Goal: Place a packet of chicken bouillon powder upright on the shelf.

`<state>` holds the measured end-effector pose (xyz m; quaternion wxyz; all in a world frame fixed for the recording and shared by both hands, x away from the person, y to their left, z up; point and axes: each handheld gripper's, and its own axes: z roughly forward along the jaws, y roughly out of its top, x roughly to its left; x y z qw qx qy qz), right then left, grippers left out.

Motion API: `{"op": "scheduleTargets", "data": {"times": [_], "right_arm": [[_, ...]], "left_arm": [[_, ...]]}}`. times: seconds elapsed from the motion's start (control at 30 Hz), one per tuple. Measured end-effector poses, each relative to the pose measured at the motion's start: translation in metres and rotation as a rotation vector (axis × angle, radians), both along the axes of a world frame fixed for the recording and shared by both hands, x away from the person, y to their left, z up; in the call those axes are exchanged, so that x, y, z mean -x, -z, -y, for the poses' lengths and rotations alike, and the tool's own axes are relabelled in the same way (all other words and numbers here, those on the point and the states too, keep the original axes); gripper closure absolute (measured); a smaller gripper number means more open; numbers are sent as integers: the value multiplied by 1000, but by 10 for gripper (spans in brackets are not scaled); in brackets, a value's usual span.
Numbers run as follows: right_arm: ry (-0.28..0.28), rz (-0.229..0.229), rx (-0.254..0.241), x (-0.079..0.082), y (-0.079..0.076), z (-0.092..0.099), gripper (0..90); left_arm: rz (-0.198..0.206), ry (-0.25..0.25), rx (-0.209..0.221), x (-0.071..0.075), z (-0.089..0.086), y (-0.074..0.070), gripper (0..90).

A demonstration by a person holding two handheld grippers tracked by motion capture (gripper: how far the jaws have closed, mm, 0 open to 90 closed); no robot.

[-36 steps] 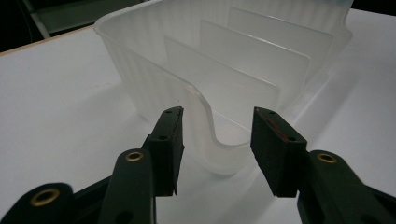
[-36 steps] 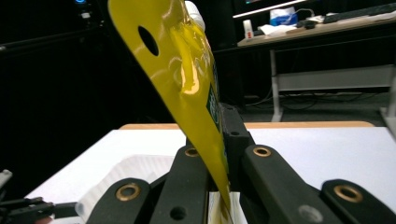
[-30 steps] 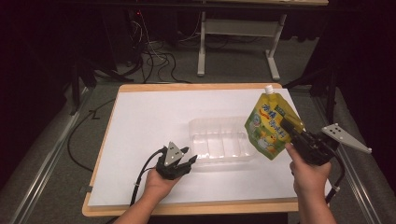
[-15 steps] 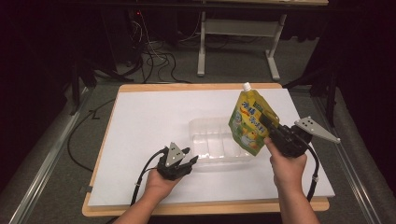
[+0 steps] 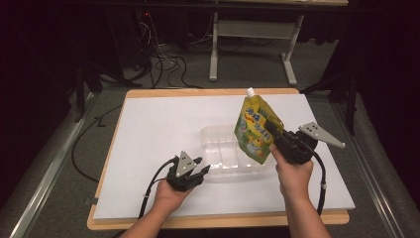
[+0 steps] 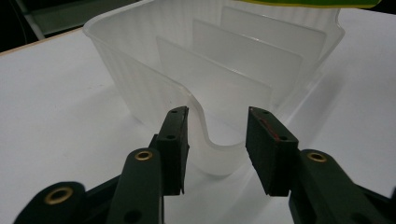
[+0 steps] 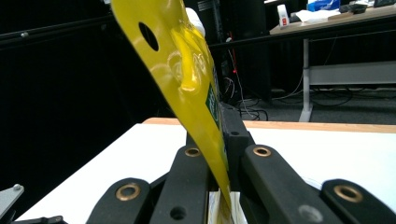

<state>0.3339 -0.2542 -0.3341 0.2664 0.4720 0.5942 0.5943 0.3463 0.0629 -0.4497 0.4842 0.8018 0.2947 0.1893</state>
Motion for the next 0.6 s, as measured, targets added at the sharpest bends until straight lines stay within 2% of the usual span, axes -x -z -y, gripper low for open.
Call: {"op": "scheduleTargets", "data": {"times": [0.37,0.6], "right_arm": [[-9,5,-3,-2,-2,-7,900],[-10,-7,-18,-6,3,-19,900]], "left_arm": [[-13,-9,16,-1,0,0,674],[-23,-18,27,-2,0,1,684]]}}
